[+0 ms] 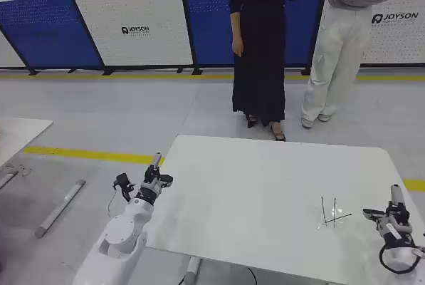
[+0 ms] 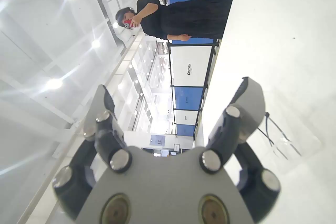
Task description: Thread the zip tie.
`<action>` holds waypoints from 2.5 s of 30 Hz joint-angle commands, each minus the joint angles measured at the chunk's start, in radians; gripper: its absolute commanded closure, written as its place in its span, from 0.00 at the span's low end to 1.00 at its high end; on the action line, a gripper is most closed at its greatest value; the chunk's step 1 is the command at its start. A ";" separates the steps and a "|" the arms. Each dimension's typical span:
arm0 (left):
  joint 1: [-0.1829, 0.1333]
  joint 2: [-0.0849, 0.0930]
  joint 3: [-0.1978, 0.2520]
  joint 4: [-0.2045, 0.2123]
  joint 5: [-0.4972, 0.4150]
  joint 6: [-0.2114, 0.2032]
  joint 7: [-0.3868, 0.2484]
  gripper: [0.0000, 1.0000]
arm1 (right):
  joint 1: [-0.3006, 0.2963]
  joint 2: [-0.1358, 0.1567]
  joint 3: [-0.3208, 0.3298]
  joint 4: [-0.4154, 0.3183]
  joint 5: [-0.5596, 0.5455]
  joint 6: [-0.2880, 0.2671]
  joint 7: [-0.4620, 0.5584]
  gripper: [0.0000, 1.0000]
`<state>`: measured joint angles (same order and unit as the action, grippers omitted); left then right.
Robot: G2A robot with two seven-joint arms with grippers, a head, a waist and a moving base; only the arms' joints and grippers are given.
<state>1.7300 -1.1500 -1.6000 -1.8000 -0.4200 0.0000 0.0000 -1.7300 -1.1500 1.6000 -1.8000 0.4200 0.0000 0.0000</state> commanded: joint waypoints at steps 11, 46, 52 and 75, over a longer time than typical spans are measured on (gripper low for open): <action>0.000 0.000 0.000 0.000 0.000 0.000 0.000 0.22 | 0.000 0.000 0.000 0.000 0.000 0.000 0.000 0.22; 0.000 0.000 0.000 0.000 0.000 0.000 0.000 0.00 | 0.098 0.062 0.207 0.096 -0.119 0.098 0.670 0.00; 0.000 0.000 0.000 0.000 0.000 0.000 0.000 0.00 | 0.183 0.091 0.236 0.172 -0.192 0.123 0.919 0.00; 0.000 0.000 0.000 0.000 0.000 0.000 0.000 0.00 | 0.364 0.133 0.125 0.345 -0.439 0.139 1.172 0.00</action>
<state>1.7300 -1.1500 -1.6000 -1.8000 -0.4200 0.0000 0.0000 -1.3635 -1.0173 1.7365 -1.4598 -0.0129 0.1387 1.1603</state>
